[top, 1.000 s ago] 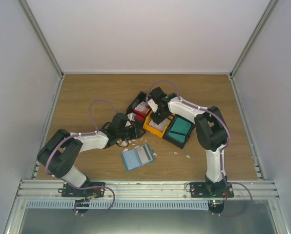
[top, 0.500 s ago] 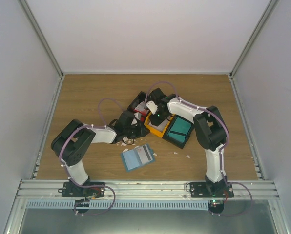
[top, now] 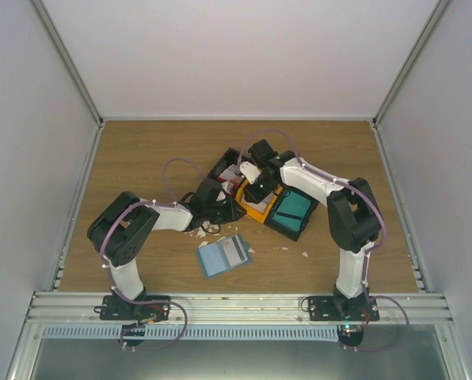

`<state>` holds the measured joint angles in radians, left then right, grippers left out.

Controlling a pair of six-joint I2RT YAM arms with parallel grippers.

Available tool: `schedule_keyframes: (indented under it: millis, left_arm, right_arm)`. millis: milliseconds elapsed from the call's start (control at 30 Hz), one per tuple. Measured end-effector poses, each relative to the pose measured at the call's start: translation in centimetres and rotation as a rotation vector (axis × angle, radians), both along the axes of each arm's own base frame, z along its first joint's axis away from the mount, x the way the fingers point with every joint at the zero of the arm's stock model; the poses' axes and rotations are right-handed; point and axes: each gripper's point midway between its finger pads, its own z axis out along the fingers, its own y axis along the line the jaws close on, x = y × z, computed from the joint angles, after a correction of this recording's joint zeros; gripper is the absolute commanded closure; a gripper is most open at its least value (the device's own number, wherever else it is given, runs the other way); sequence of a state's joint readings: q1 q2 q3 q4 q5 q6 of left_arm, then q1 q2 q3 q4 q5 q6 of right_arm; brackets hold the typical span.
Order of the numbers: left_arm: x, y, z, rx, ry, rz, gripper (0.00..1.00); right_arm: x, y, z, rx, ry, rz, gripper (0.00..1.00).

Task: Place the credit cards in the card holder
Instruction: Pick up the credit card from the storage box.

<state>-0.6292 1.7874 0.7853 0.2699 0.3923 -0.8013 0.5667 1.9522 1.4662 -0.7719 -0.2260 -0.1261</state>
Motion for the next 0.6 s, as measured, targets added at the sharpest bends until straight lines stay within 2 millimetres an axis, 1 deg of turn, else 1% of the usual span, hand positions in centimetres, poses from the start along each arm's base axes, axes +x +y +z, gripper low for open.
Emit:
schedule_keyframes:
  millis: [133,200,300,533,600]
  left_arm:
    - [0.1,-0.1,0.0,-0.001,-0.003,-0.001,0.73]
    - [0.1,-0.1,0.0,-0.001,-0.003,-0.002,0.73]
    - [0.1,-0.1,0.0,-0.001,-0.003,-0.002,0.73]
    - [0.1,-0.1,0.0,0.003,-0.007,0.0,0.73]
    - [0.1,-0.1,0.0,0.004,-0.008,-0.001,0.73]
  right_arm:
    - [-1.5,0.4,0.9,0.058,0.025,0.031,0.73]
    - [-2.4,0.4,0.8,0.072,0.047,0.045,0.73]
    - [-3.1,0.4,0.5,0.079,0.073,0.053,0.73]
    - [-3.3,0.5,0.5,0.085,0.084,0.054,0.73]
    - [-3.3,0.5,0.5,0.085,0.084,0.053,0.7]
